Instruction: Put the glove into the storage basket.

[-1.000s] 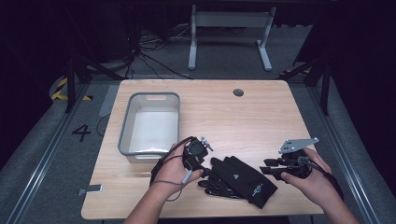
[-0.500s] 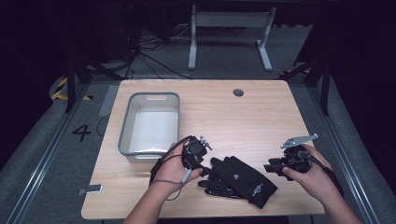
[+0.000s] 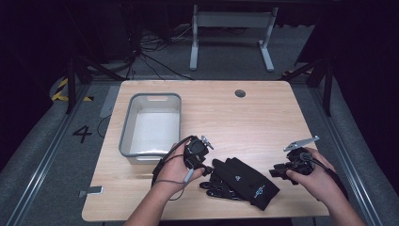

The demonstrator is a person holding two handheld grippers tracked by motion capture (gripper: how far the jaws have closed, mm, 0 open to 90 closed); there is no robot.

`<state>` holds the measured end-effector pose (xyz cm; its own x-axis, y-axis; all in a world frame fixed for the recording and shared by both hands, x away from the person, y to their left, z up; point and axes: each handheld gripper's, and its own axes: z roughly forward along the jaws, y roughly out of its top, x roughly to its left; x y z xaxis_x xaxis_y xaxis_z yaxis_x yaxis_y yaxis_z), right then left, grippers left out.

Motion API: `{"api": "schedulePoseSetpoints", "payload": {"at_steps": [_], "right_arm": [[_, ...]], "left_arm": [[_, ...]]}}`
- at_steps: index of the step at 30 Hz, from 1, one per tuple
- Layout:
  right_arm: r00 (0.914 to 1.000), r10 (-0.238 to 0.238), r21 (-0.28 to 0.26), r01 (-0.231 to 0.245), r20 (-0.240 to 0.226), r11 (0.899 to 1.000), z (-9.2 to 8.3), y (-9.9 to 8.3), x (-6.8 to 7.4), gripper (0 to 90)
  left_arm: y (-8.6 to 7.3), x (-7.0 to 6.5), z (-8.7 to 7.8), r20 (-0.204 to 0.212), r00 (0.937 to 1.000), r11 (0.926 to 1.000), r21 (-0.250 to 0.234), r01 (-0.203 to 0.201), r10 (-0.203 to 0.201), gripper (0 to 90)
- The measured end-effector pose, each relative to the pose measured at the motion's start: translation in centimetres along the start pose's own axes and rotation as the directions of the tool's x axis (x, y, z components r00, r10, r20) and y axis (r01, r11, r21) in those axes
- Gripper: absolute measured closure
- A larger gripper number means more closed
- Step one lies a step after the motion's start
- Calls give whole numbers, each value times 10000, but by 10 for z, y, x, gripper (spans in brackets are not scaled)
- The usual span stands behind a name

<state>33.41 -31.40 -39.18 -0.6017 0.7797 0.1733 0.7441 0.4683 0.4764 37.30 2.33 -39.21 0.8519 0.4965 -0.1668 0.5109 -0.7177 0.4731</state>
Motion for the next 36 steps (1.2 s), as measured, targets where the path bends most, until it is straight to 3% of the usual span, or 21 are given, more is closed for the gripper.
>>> {"api": "schedulePoseSetpoints", "payload": {"at_steps": [8, 14, 22, 23, 29, 30, 36], "right_arm": [[9996, 197, 1189, -174, -185, 9928, 10, -12, 1, 635], [9994, 176, 1619, -126, -299, 9867, 11, -17, 4, 610], [9991, -22, 2273, 116, -416, 9738, 27, -22, 7, 631], [9986, -193, 2459, 307, -486, 9688, 33, -21, 9, 650], [9977, -555, 2640, 640, -393, 9624, 35, -19, 13, 728], [9967, -730, 2675, 802, -365, 9602, 36, -18, 14, 783], [9962, -773, 2604, 852, -403, 9617, 37, -17, 13, 853]], "left_arm": [[8, 0, 5, 91, 9999, 9998, 156, -113, 111, 498], [13, -1, 9, 163, 9996, 9993, 270, -243, 238, 496], [16, -1, 11, 190, 9993, 9987, 400, -330, 322, 495], [15, -1, 11, 211, 9992, 9988, 368, -338, 330, 495], [14, 0, 11, 154, 9995, 9989, 370, -274, 268, 495], [14, 0, 11, 146, 9995, 9990, 339, -277, 272, 495], [14, 1, 13, -82, 9999, 9997, 196, -126, 128, 496]]}}
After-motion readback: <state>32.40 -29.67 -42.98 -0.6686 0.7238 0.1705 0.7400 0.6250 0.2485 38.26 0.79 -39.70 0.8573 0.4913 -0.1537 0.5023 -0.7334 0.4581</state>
